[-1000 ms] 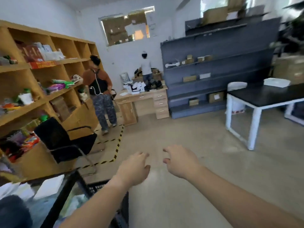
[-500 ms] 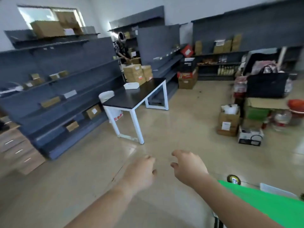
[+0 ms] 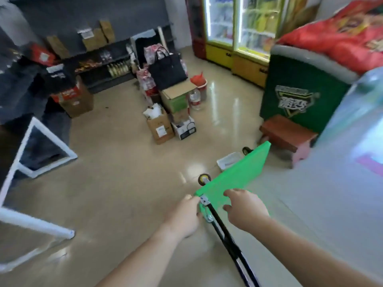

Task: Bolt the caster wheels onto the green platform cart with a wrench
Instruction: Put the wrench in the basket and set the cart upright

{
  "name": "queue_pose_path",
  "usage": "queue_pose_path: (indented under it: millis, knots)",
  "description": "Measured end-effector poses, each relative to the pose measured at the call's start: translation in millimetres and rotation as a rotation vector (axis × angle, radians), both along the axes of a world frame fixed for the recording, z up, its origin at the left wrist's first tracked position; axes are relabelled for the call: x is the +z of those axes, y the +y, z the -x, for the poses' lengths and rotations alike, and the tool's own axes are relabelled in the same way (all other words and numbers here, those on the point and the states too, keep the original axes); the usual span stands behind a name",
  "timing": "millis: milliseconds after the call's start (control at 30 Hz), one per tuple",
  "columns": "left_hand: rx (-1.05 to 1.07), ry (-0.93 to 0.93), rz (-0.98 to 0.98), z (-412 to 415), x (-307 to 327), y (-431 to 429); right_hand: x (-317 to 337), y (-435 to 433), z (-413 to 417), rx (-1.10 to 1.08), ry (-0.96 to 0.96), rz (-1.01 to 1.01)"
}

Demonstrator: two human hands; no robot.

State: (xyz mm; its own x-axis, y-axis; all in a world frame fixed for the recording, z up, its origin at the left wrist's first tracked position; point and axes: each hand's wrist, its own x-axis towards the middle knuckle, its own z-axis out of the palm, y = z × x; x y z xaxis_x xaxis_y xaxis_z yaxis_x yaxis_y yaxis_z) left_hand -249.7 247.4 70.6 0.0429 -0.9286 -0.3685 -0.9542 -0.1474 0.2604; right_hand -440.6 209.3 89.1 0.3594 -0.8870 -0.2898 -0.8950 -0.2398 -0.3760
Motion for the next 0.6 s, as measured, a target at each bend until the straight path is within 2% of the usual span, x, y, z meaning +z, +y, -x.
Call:
queue_pose_path:
  millis: [267,400,600]
  knots:
    - [-0.533,-0.059,-0.195,42.5,-70.3,-34.2,-64.7,77.5,47.6,-0.512,0.056,-0.179]
    - [-0.668,-0.049,-0.261,58.7,-110.3,-32.8,-111.8,110.7,51.8,-0.674,0.039,-0.273]
    - [-0.775,-0.12,-0.339,82.0,-201.6,-34.3,-211.7,126.6,65.1,-0.739,-0.026,-0.389]
